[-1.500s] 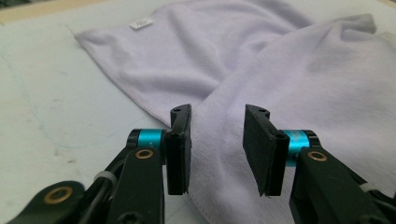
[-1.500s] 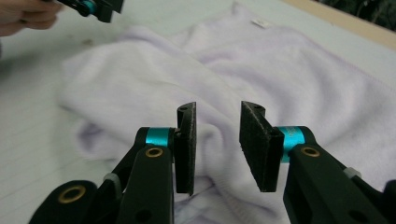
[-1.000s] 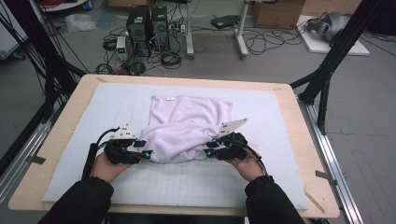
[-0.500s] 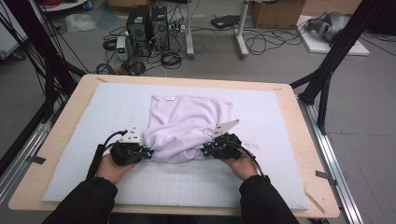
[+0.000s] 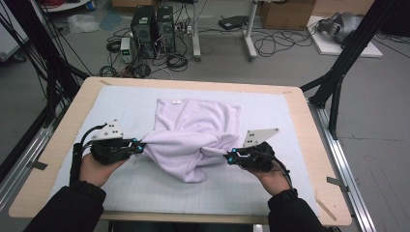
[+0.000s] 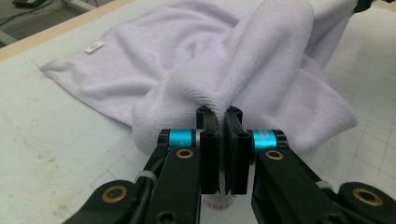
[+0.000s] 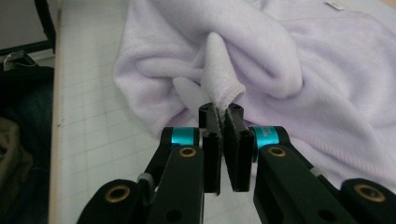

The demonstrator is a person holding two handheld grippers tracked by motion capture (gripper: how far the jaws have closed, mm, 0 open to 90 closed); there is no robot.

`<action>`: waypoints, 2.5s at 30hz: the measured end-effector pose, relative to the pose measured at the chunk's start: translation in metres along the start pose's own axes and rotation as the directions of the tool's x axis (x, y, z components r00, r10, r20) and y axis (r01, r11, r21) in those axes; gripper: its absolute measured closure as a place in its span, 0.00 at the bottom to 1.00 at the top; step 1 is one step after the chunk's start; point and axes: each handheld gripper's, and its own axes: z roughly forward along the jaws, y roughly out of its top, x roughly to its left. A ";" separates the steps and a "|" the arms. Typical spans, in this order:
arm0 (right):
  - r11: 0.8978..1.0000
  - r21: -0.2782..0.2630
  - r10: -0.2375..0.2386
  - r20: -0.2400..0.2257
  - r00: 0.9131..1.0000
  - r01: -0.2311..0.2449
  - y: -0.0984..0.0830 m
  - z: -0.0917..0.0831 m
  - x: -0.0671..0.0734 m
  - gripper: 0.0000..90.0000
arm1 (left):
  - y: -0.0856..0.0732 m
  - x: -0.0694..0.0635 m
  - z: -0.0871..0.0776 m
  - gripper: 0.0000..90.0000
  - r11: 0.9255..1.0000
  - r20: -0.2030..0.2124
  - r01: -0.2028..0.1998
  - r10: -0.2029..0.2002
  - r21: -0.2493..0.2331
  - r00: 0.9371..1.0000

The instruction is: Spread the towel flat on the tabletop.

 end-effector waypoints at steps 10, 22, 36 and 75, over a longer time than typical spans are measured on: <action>0.988 0.128 0.083 0.035 0.996 -0.087 -0.041 -0.001 -0.012 0.96 | -0.017 0.024 0.036 0.95 0.993 -0.068 0.097 -0.093 0.065 0.993; 0.984 0.107 0.146 0.002 0.989 -0.145 -0.045 0.008 -0.025 0.77 | -0.027 0.033 0.055 0.77 0.986 -0.057 0.138 -0.133 0.092 0.989; 0.997 0.075 0.019 -0.034 0.999 -0.016 0.001 0.028 -0.004 0.73 | -0.018 0.024 0.005 0.64 0.995 -0.052 0.103 -0.102 0.018 0.993; 0.990 0.089 0.101 0.063 0.993 -0.106 -0.004 0.032 -0.031 0.94 | 0.008 0.026 0.075 0.91 0.991 -0.010 0.061 -0.060 0.122 0.998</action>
